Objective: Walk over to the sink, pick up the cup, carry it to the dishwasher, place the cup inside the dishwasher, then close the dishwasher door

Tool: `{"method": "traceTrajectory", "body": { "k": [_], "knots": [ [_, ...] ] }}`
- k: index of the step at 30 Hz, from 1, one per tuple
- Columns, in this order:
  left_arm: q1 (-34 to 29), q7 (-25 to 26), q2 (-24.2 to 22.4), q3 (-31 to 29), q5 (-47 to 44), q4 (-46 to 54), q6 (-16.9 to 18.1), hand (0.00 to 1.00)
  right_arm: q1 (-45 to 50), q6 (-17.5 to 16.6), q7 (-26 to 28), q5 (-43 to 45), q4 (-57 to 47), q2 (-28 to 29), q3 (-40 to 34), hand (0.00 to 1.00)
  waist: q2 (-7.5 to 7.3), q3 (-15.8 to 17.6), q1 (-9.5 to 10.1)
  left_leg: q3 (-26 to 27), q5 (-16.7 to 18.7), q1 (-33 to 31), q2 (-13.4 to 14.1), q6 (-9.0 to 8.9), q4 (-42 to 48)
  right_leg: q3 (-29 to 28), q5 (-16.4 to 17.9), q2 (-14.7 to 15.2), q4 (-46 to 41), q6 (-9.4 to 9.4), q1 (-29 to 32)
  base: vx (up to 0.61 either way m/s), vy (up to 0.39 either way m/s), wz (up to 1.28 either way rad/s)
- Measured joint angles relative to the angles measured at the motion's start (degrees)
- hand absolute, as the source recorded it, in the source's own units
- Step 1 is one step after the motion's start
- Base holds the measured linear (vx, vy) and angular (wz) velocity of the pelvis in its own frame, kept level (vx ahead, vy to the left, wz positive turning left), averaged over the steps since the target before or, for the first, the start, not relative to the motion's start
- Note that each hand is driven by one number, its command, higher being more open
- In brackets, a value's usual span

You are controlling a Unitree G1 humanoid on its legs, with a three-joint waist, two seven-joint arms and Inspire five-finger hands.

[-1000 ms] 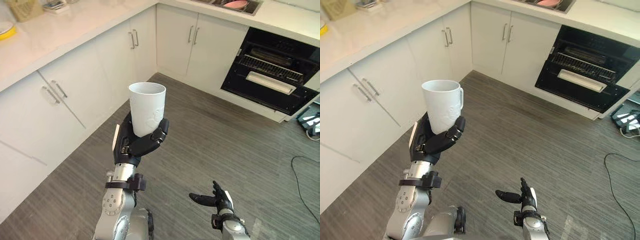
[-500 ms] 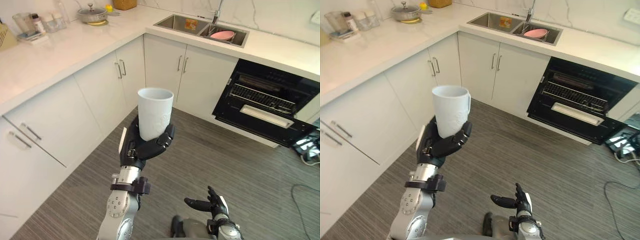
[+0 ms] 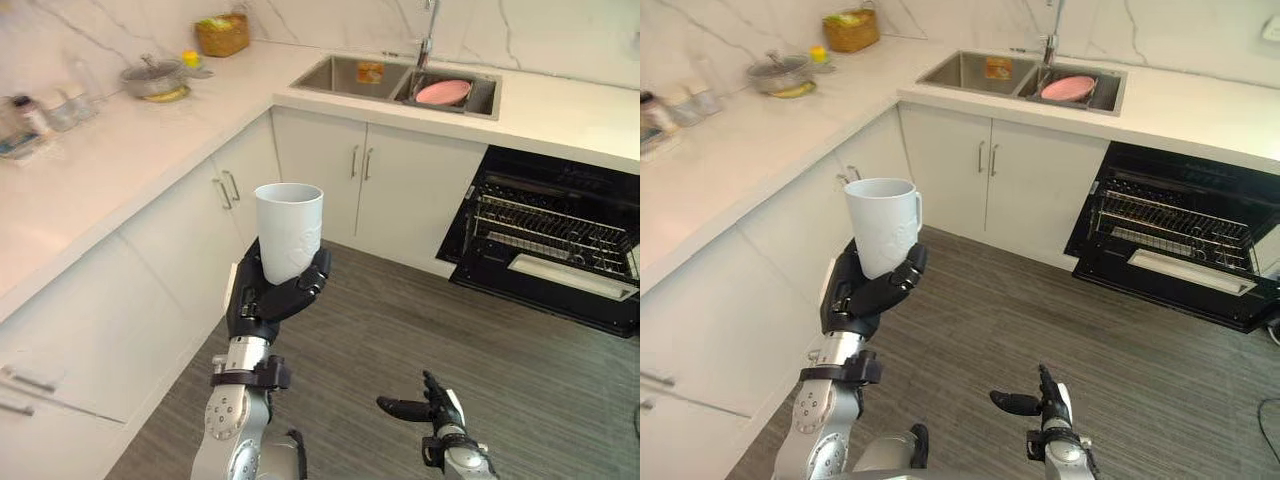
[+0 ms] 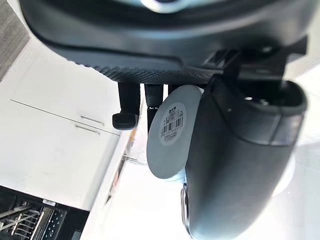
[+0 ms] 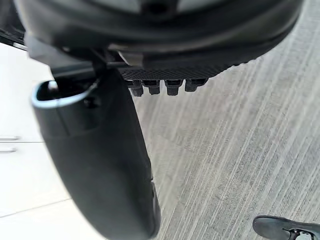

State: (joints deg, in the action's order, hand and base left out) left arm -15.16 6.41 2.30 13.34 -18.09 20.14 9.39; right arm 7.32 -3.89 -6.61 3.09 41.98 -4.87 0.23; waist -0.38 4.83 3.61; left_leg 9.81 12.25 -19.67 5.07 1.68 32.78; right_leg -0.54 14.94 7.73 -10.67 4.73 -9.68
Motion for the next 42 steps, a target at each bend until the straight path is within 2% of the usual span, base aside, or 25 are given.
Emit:
{"method": "traceTrajectory", "body": {
  "k": [1,3,4,5,7,9,12,14,15,16,17,18,19,20,21,23,26,27,29,30,31,35,38,40,42],
  "knots": [
    [-0.05,0.04,0.39,0.23,0.00,0.00,-0.16,0.00,0.11,0.01,-0.02,-0.05,-0.46,0.20,-0.04,1.00,-0.17,0.09,0.07,0.80,0.79,0.86,-0.17,0.31,-0.14,-0.46,0.05,0.42,-2.74,0.09,1.02,0.47,0.365,-0.64],
    [-0.03,0.06,2.41,1.39,0.03,0.28,-0.46,0.00,0.19,0.09,0.09,-0.31,-2.42,1.04,-0.08,1.00,-0.54,0.35,-0.16,3.28,2.45,6.23,-1.23,1.32,-3.52,-1.91,-1.39,1.90,-20.55,2.39,8.29,0.34,0.246,-0.52],
    [-0.02,0.07,3.05,1.98,0.10,0.54,-0.46,0.00,0.78,0.08,0.31,-0.38,-3.92,1.94,-0.06,1.00,-0.66,0.52,-0.55,4.34,3.14,10.27,-1.90,1.64,-5.85,-2.28,-1.23,2.77,-31.25,2.64,12.36,0.31,0.172,-0.38],
    [-0.03,0.11,3.23,2.79,0.10,1.29,-0.46,0.00,1.57,0.06,0.51,-0.48,-5.27,2.86,0.01,1.00,-0.60,0.58,-0.93,5.03,3.97,13.99,-2.04,1.51,-7.87,-1.29,-1.00,2.73,-37.94,2.25,15.47,0.30,0.144,-0.28],
    [0.03,0.10,3.24,4.29,0.12,4.28,-0.28,0.00,2.44,0.04,0.67,-0.53,-7.13,4.41,0.05,1.00,-0.66,0.58,-1.60,5.23,5.78,17.41,-1.84,1.91,-9.65,2.54,-0.11,2.62,-41.51,0.92,20.60,0.27,0.071,-0.14],
    [0.23,-0.05,3.25,5.52,0.13,6.13,0.78,0.00,2.18,0.05,0.70,-0.53,-7.33,5.27,0.06,1.00,-0.70,0.52,-1.64,6.40,7.17,19.90,-0.91,1.08,-10.68,7.47,1.01,2.08,-38.94,-0.67,25.28,0.30,-0.003,-0.28],
    [0.34,-0.10,3.26,5.75,0.12,5.92,1.80,0.00,2.21,0.06,0.66,-0.54,-7.38,5.09,0.07,1.00,-0.87,-0.07,-2.34,7.98,8.16,24.20,0.03,-1.63,-13.71,15.71,0.67,-0.20,-25.87,-2.58,29.59,0.36,-0.044,-0.24],
    [0.54,-0.07,3.26,5.49,0.12,4.07,2.07,0.00,2.27,0.07,0.55,-0.53,-7.25,4.67,0.11,1.00,-2.31,-1.23,-3.58,7.72,8.75,26.30,-1.01,-3.07,-15.65,16.97,-7.52,-2.44,-14.76,-5.69,29.87,0.49,-0.068,0.08],
    [0.72,-0.12,2.12,5.57,0.14,0.88,1.74,0.00,2.25,0.19,0.48,-0.54,-6.54,3.32,0.11,1.00,-0.53,-1.51,-4.52,6.85,9.40,28.47,-0.02,-4.23,-16.77,17.30,-10.63,-3.53,-14.58,-8.60,28.33,0.56,-0.060,0.12],
    [0.63,-0.08,1.04,5.60,0.15,-1.43,0.55,0.00,2.40,0.49,0.35,-0.52,-6.69,2.22,0.14,1.00,1.14,-1.86,-4.63,6.41,8.82,28.99,1.64,-5.27,-15.96,18.10,-9.59,-5.16,-13.18,-9.27,26.45,0.55,-0.065,0.07],
    [0.71,-0.06,0.49,5.57,0.14,-2.28,0.20,0.00,2.27,0.49,0.34,-0.51,-6.80,1.90,0.10,1.00,1.61,-1.82,-4.64,6.06,8.49,28.85,2.15,-5.83,-14.33,18.24,-9.24,-5.86,-12.76,-9.57,25.64,0.50,-0.094,-0.10],
    [0.70,0.03,-0.30,5.16,0.14,-3.20,-0.80,0.00,2.48,0.51,0.34,-0.51,-7.39,1.69,0.10,1.00,1.90,-1.47,-4.64,4.69,7.28,27.00,4.08,-7.73,-6.55,18.38,-8.76,-7.24,-10.91,-10.11,22.59,0.48,-0.127,-0.17],
    [0.38,0.04,-0.62,4.99,0.14,-3.35,-1.32,0.00,3.44,0.50,0.26,-0.49,-9.09,1.76,0.33,1.00,1.89,-0.77,-4.34,2.70,3.06,23.55,6.12,-8.96,6.23,17.87,-8.52,-8.46,-8.00,-10.46,17.86,0.54,-0.116,-0.18],
    [0.24,0.02,-0.68,5.04,0.14,-3.24,-1.30,0.00,4.14,0.48,0.18,-0.48,-10.43,1.97,0.47,1.00,1.92,-0.53,-4.14,1.52,0.74,21.41,7.14,-9.30,12.27,17.46,-8.42,-8.82,-6.38,-10.46,15.46,0.41,-0.063,-0.31],
    [0.06,-0.08,-0.78,5.10,0.14,-2.62,-1.28,0.00,5.01,0.44,-0.20,-0.42,-12.85,2.02,0.52,1.00,1.92,-0.50,-3.27,1.44,1.01,17.97,8.78,-9.40,20.90,16.16,-8.14,-9.46,-3.76,-10.32,11.82,0.36,-0.024,-0.33],
    [-0.28,-0.25,-1.12,5.05,0.14,-1.05,-1.07,0.00,5.05,0.36,-0.46,-0.39,-15.73,1.93,0.49,1.00,1.94,-0.47,-2.65,1.75,2.43,13.38,10.40,-7.71,24.64,14.58,-7.89,-9.88,-1.09,-10.24,8.86,0.29,0.010,-0.48],
    [-0.72,-0.26,-1.53,4.89,0.14,0.81,-0.07,0.00,4.47,-0.35,-0.88,-0.32,-19.14,1.71,0.50,1.00,2.12,-0.64,-1.11,0.80,5.65,8.38,10.08,-4.83,15.99,10.62,-6.48,-9.74,0.05,-9.88,6.94,0.23,0.125,-0.60],
    [-0.73,-0.24,-1.54,4.49,0.15,0.81,-0.02,0.00,4.27,-0.39,-1.02,-0.30,-20.53,1.88,0.62,1.00,2.07,-0.60,-0.90,-3.15,5.88,7.08,7.24,-4.41,6.22,8.90,-5.41,-9.10,-0.15,-8.78,5.98,0.22,0.201,-0.54],
    [-0.77,-0.05,-1.50,4.08,0.21,0.69,-0.03,0.00,4.00,-0.43,-1.38,-0.30,-21.98,1.78,0.81,1.00,2.02,-0.55,-0.71,-10.26,4.51,6.46,2.87,-5.24,-4.13,6.63,-4.09,-7.83,-1.31,-7.03,5.94,0.24,0.273,-0.60],
    [-0.86,0.19,-1.36,3.87,0.45,0.64,-0.01,0.00,3.93,-0.46,-1.69,-0.32,-22.78,1.56,1.19,1.00,1.98,-0.50,-0.60,-12.60,0.57,6.92,0.96,-5.63,-7.19,4.82,-3.05,-7.13,-2.61,-5.80,6.20,0.31,0.381,-0.93],
    [-1.17,0.89,-0.87,3.59,1.37,0.64,0.06,0.00,3.72,-0.48,-2.18,-0.39,-23.79,1.42,1.98,1.00,1.89,-0.73,-0.25,-12.50,-3.49,9.34,-0.89,-4.16,-8.65,2.17,-2.06,-6.14,-4.13,-3.85,6.35,0.26,0.314,-0.72],
    [-0.99,3.00,-0.22,3.49,1.42,0.67,0.33,0.00,4.61,-0.56,-2.58,-0.54,-34.75,2.94,5.01,1.00,-0.08,-0.97,-1.27,-7.45,-0.02,9.70,-2.63,-0.76,-6.06,-3.09,-1.48,-3.03,-4.48,-1.98,7.24,0.22,0.263,-0.65],
    [-0.88,3.50,0.75,5.31,2.49,0.67,0.37,0.00,4.22,-2.13,-2.60,-1.21,-40.25,4.52,5.22,1.00,-0.34,-0.86,-1.26,-3.52,1.58,14.76,-3.48,-0.08,-9.13,-5.90,-0.86,-1.78,-12.96,-0.59,10.46,0.15,0.224,-0.84],
    [-0.79,3.65,2.33,7.04,3.65,0.65,0.54,0.00,4.03,-3.32,-2.63,-2.30,-42.24,5.68,5.77,1.00,-1.68,-0.85,-1.59,1.09,1.91,19.84,-3.64,0.47,-12.77,-3.15,-1.45,-0.15,-23.68,0.75,15.21,0.07,0.134,-0.94],
    [-0.77,3.67,2.96,7.59,4.11,0.57,0.69,0.00,3.92,-3.72,-2.59,-2.30,-42.73,6.14,6.76,1.00,-2.36,-1.31,-2.45,3.87,2.50,21.67,-3.25,1.37,-14.12,1.16,-0.42,1.15,-27.62,-0.02,18.05,0.05,0.051,-0.79]
  ]
}}
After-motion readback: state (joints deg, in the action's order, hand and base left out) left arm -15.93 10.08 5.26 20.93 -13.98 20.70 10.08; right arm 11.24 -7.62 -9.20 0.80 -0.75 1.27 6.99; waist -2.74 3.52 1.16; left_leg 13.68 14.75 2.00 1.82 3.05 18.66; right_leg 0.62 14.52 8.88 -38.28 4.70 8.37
